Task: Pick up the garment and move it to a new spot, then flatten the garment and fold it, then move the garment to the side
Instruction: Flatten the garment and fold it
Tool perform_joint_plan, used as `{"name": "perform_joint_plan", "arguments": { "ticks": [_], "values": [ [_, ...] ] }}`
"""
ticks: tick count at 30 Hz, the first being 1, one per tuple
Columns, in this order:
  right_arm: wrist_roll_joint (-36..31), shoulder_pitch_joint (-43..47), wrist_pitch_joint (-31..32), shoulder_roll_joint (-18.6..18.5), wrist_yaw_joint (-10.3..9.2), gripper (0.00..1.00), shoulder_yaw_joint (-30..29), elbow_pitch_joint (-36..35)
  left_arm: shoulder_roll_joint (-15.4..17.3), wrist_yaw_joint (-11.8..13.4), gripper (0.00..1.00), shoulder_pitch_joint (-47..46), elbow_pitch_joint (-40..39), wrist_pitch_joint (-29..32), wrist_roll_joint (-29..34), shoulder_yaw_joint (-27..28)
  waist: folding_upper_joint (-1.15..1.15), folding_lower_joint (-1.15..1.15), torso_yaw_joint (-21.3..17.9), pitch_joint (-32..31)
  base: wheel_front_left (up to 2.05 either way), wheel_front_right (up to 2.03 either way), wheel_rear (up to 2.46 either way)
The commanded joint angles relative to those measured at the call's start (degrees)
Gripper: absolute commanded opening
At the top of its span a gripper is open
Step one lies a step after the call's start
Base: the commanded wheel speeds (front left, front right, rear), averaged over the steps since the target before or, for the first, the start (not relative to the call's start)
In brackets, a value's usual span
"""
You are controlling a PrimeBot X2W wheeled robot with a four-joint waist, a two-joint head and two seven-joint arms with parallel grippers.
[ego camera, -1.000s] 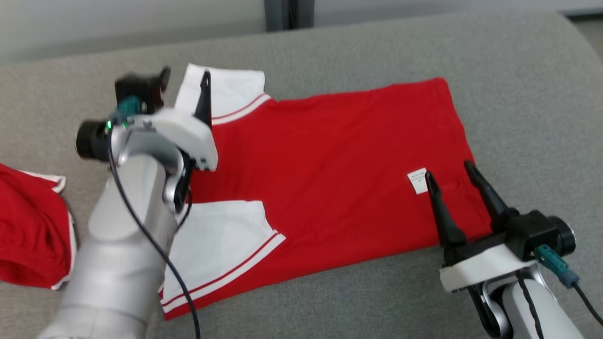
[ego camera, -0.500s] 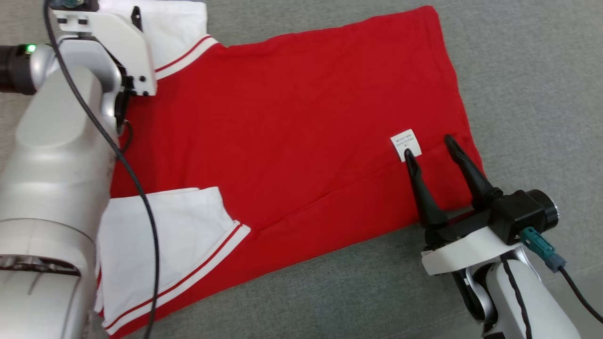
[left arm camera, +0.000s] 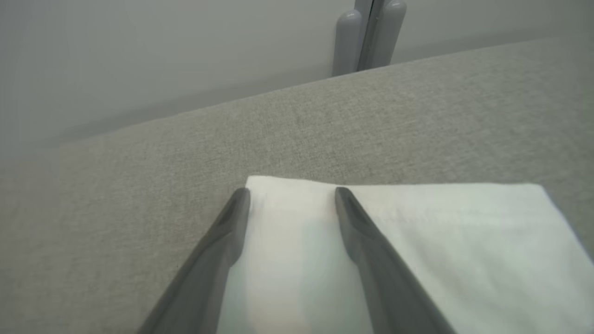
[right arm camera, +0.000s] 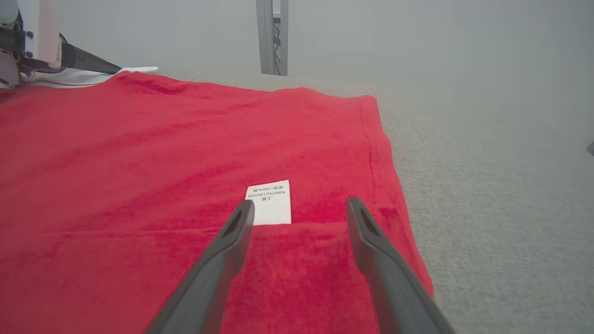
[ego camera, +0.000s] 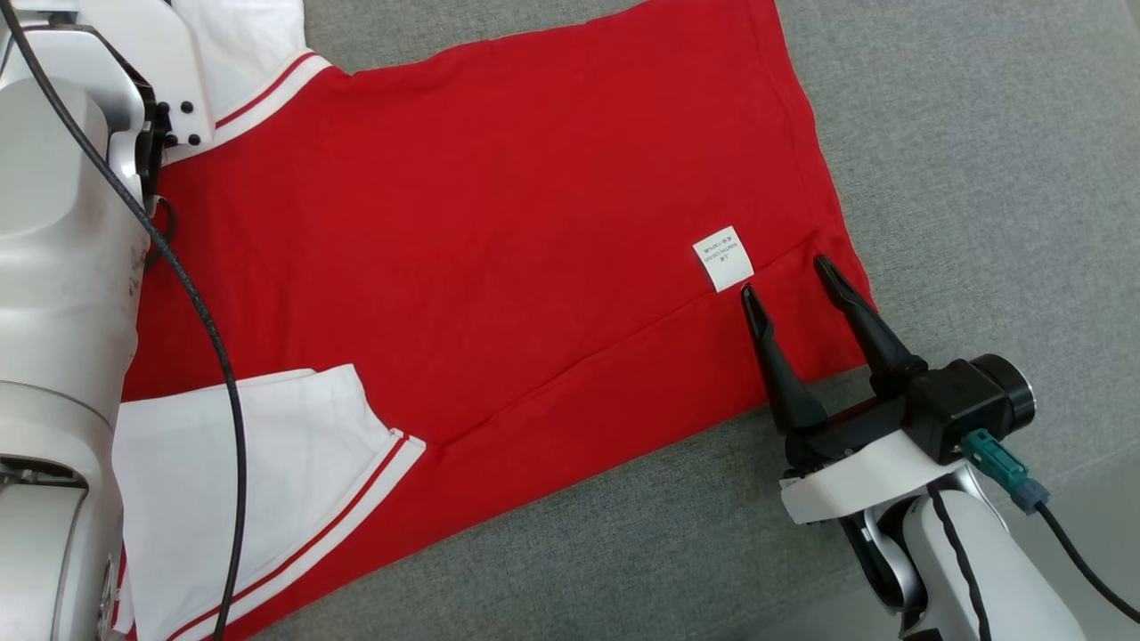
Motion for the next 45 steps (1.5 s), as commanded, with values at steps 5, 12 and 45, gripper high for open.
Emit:
{"name": "perform_joint_plan", "arguments": {
  "ticks": [5, 12, 45],
  "values": [
    [-0.49, -0.71, -0.05, -0.86, 0.00, 1.00, 0.11, 0.41, -0.16, -0.21, 0.00, 0.78, 0.84, 1.22, -0.82, -0.15, 0.00, 0.00, 0.10, -0.46, 0.00, 0.00, 0.00],
    [-1.24, -1.79, -0.05, -1.32, 0.00, 1.00, -2.61, -1.69, -2.27, -2.99, 0.00, 0.41, 0.05, -3.28, -2.10, -0.25, 0.00, 0.00, 2.66, -1.39, 0.00, 0.00, 0.00],
    [20.70, -46.53, 28.81, -11.87, 0.00, 1.00, 6.01, 43.77, -6.72, -12.55, 0.00, -1.67, -6.99, -12.69, -7.03, -5.13, 0.00, 0.00, 14.61, -0.75, 0.00, 0.00, 0.00]
  ]
}}
